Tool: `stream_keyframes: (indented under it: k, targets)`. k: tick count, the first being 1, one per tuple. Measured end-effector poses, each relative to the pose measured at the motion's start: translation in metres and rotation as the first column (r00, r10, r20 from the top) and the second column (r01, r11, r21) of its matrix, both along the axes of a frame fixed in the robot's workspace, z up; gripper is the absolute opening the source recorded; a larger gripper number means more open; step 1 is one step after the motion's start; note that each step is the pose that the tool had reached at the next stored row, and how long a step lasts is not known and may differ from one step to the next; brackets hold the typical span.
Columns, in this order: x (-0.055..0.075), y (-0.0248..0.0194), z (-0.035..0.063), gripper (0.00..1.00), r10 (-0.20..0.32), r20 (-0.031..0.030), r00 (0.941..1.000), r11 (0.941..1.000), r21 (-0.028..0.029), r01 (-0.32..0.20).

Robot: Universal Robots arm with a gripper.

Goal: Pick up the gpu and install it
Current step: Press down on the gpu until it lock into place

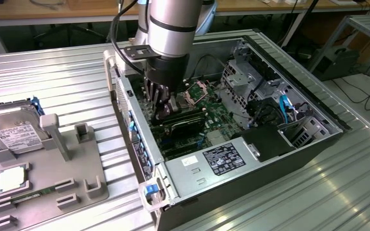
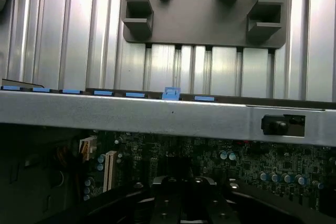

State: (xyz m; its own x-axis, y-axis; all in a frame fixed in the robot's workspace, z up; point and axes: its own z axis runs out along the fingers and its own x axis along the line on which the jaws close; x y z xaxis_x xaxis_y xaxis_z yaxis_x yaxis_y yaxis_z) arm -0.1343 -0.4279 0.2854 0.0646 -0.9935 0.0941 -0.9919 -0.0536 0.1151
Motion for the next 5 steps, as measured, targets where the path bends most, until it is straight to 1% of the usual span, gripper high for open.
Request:
stream_keyframes:
  k: [5]
  targets:
    - [0.0001,0.0000,0.0000,0.11,0.000,-0.0001,1.0000,1.0000,-0.0001,0.000]
